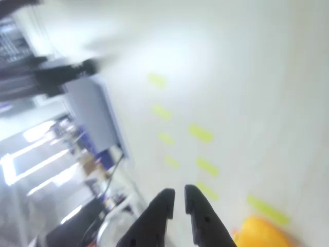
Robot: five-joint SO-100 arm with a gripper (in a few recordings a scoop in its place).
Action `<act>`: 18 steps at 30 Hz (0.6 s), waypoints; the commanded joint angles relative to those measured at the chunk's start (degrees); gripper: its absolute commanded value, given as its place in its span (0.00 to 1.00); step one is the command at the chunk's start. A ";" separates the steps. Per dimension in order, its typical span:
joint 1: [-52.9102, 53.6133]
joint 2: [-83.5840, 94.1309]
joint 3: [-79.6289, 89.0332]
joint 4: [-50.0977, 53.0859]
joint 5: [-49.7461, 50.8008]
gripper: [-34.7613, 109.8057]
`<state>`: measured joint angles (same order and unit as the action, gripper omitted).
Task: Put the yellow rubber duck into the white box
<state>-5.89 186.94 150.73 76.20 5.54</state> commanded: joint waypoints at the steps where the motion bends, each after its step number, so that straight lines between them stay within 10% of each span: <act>1: -1.58 -10.81 -17.84 4.04 -0.70 0.24; 18: -17.67 -40.96 -38.50 9.67 -4.48 0.24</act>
<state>-18.72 149.77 117.77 85.87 3.25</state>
